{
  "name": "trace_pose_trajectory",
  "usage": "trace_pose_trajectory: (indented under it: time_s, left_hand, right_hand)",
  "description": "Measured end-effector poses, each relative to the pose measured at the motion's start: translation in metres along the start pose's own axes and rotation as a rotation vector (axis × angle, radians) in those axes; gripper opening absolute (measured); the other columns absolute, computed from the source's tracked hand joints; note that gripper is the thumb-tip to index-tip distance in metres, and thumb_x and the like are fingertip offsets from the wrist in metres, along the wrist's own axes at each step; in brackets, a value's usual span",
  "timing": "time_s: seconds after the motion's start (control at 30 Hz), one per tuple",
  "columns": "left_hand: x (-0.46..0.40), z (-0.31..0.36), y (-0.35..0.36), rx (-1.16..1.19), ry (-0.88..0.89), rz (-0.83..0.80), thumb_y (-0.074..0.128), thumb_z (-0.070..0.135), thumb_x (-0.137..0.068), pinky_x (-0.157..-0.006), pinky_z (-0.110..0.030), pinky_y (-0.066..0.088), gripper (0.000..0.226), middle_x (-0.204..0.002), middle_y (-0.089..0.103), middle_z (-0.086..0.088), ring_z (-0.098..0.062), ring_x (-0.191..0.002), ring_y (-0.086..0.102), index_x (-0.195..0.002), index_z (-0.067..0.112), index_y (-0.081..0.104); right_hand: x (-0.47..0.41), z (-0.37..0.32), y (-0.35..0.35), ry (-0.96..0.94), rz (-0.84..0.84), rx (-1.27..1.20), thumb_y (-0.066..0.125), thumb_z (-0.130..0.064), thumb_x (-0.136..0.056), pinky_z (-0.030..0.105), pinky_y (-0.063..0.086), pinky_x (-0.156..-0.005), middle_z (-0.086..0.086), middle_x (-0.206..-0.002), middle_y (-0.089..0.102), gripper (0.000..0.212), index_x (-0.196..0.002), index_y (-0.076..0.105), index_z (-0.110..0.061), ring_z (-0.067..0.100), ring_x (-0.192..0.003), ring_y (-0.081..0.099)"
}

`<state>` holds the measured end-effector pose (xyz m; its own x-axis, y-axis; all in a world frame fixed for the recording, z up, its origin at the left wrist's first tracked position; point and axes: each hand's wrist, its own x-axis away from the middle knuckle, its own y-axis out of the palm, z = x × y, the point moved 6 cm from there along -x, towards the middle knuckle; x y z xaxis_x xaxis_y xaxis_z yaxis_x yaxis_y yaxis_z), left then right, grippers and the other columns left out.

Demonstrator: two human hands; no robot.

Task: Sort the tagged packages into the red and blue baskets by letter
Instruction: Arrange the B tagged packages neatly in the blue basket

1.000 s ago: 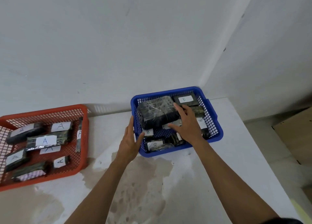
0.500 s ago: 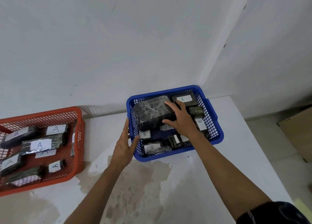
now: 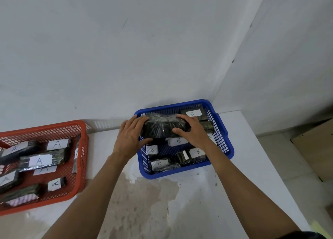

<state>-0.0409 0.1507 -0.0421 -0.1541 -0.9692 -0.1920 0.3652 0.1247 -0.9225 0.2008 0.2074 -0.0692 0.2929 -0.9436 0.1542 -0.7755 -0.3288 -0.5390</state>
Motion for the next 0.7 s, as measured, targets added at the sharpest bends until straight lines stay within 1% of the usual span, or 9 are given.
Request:
trace_pose_trajectory:
  time_s: [0.1, 0.2, 0.3, 0.4, 0.5, 0.57, 0.6, 0.67, 0.7]
  left_hand:
    - [-0.006, -0.006, -0.010, 0.035, -0.021, 0.046, 0.061, 0.061, -0.080, -0.109, -0.045, 0.032, 0.072, -0.135, 0.055, 0.001, -0.022, -0.124, 0.049, -0.139, 0.025, 0.043]
    - [-0.012, -0.006, -0.016, 0.139, -0.050, 0.054, 0.050, 0.071, -0.079, -0.104, -0.041, 0.034, 0.071, -0.121, 0.062, 0.003, -0.020, -0.109, 0.056, -0.132, 0.025, 0.050]
    - [-0.018, -0.009, -0.020, 0.304, -0.174, 0.062, 0.049, 0.070, -0.080, -0.095, -0.042, 0.047, 0.066, -0.111, 0.068, 0.000, -0.021, -0.098, 0.062, -0.122, 0.020, 0.059]
    - [-0.018, -0.011, -0.016, 0.451, -0.329, -0.009, 0.043, 0.074, -0.079, -0.084, -0.045, 0.054, 0.068, -0.102, 0.072, -0.005, -0.024, -0.093, 0.065, -0.114, 0.020, 0.065]
    - [-0.017, -0.008, -0.012, 0.373, -0.385, -0.061, 0.035, 0.076, -0.079, -0.082, -0.047, 0.052, 0.072, -0.088, 0.072, -0.008, -0.027, -0.084, 0.065, -0.102, 0.017, 0.069]
    - [-0.016, -0.008, -0.010, 0.316, -0.412, -0.058, 0.031, 0.073, -0.082, -0.086, -0.048, 0.050, 0.072, -0.080, 0.071, -0.011, -0.028, -0.078, 0.064, -0.090, 0.012, 0.070]
    - [-0.015, -0.009, -0.009, 0.322, -0.421, -0.048, 0.030, 0.071, -0.084, -0.088, -0.048, 0.049, 0.070, -0.078, 0.070, -0.011, -0.027, -0.076, 0.063, -0.086, 0.012, 0.068]
    - [-0.013, -0.009, -0.005, 0.388, -0.418, -0.039, 0.033, 0.066, -0.089, -0.092, -0.052, 0.046, 0.059, -0.079, 0.069, -0.006, -0.024, -0.077, 0.062, -0.088, 0.017, 0.065]
    - [-0.013, -0.008, -0.003, 0.399, -0.399, -0.040, 0.037, 0.064, -0.090, -0.096, -0.055, 0.043, 0.052, -0.081, 0.067, -0.001, -0.021, -0.078, 0.060, -0.090, 0.020, 0.064]
  right_hand:
    - [-0.001, -0.003, -0.006, -0.027, -0.041, -0.071, 0.073, -0.071, -0.069, 0.035, 0.042, -0.106, -0.008, -0.138, 0.041, 0.082, -0.141, 0.037, -0.053, 0.012, -0.127, 0.044]
    - [-0.004, -0.008, -0.012, -0.039, -0.074, -0.184, 0.075, -0.067, -0.070, 0.036, 0.047, -0.104, -0.007, -0.144, 0.048, 0.086, -0.145, 0.040, -0.043, 0.012, -0.129, 0.050]
    - [-0.009, -0.017, -0.018, -0.039, 0.004, -0.193, 0.068, -0.068, -0.075, 0.035, 0.054, -0.097, -0.011, -0.122, 0.064, 0.066, -0.132, 0.054, -0.037, 0.004, -0.109, 0.062]
    - [-0.013, -0.019, -0.018, -0.013, 0.055, -0.191, 0.063, -0.070, -0.078, 0.033, 0.055, -0.090, -0.014, -0.106, 0.068, 0.052, -0.116, 0.063, -0.035, -0.002, -0.096, 0.064]
    - [-0.015, -0.014, -0.010, 0.068, 0.055, -0.205, 0.060, -0.073, -0.080, 0.034, 0.051, -0.096, -0.009, -0.115, 0.069, 0.060, -0.119, 0.064, -0.028, 0.011, -0.109, 0.063]
    - [-0.014, -0.009, -0.006, 0.130, 0.058, -0.225, 0.057, -0.077, -0.078, 0.022, 0.049, -0.089, -0.015, -0.116, 0.068, 0.059, -0.118, 0.063, -0.034, 0.014, -0.115, 0.061]
    - [-0.013, -0.006, -0.005, 0.149, 0.064, -0.228, 0.055, -0.079, -0.077, 0.021, 0.048, -0.088, -0.015, -0.117, 0.067, 0.061, -0.119, 0.062, -0.035, 0.015, -0.116, 0.060]
    - [-0.014, 0.000, -0.003, 0.199, 0.085, -0.239, 0.053, -0.081, -0.078, 0.034, 0.047, -0.101, -0.002, -0.132, 0.062, 0.080, -0.134, 0.057, -0.023, 0.020, -0.123, 0.056]
    - [-0.013, 0.003, -0.003, 0.226, 0.099, -0.253, 0.052, -0.080, -0.079, 0.038, 0.046, -0.103, 0.000, -0.134, 0.061, 0.084, -0.136, 0.056, -0.019, 0.022, -0.124, 0.055]
